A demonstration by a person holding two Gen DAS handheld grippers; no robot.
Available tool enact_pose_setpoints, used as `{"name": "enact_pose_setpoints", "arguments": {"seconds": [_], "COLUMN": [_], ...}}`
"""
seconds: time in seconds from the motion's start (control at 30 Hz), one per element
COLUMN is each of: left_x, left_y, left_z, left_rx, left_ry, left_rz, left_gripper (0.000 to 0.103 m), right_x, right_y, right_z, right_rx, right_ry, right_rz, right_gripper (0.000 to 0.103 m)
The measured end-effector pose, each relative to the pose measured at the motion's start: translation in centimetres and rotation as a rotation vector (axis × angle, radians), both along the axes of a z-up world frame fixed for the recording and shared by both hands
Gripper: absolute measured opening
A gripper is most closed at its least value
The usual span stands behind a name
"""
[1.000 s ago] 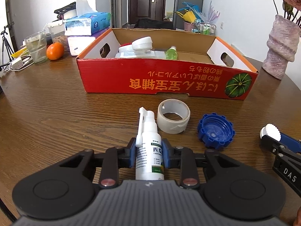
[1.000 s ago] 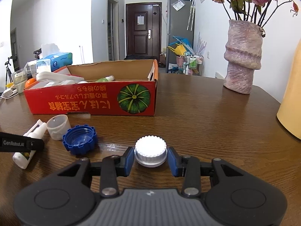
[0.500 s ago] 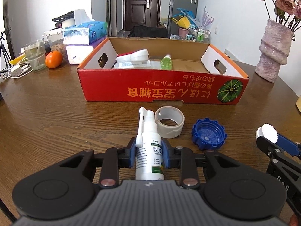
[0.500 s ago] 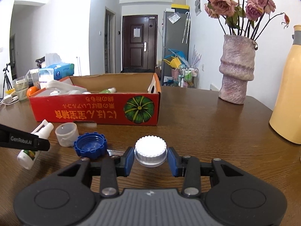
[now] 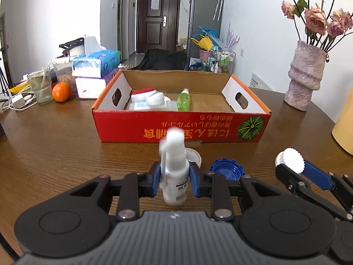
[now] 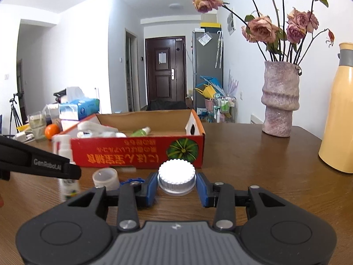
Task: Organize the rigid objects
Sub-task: 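Lift the white spray bottle and ridged cap toward the red box with both grippers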
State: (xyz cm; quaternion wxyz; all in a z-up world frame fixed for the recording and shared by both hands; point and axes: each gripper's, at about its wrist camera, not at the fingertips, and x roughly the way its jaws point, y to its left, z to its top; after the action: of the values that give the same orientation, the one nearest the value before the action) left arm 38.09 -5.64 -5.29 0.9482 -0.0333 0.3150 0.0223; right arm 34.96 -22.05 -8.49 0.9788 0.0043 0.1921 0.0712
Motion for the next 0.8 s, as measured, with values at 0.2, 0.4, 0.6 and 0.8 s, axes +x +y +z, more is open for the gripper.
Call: {"name": "enact_pose_setpoints", "arguments": {"seconds": [0.2, 0.4, 0.6, 0.8], "left_x": [-0.1, 0.1, 0.7, 1.6], "left_y": [0.3, 0.5, 0.5, 0.5], "left_z": [1.1, 2.5, 4.2, 5.4], "left_rx": [-0.023, -0.039, -0.049, -0.057], "left_ry": [-0.019, -0.051, -0.093, -0.123], "left_rz": [-0.012, -0.015, -0.017, -0.014], "left_gripper": [0.029, 0.029, 0.029, 0.029], "right_x": [-0.1, 0.1, 0.9, 1.9], "right_y": [0.9, 1.4, 1.8, 2.0], "right_z": [1.0, 2.1, 3.4, 4.3], "right_rx": [0.009, 0.016, 0.016, 0.016], "right_ry": [-0.031, -0.056, -0.089, -0.112], "right_rz": [0.005, 0.007, 0.006, 0.005], "right_gripper": [0.038, 0.038, 0.038, 0.038]}}
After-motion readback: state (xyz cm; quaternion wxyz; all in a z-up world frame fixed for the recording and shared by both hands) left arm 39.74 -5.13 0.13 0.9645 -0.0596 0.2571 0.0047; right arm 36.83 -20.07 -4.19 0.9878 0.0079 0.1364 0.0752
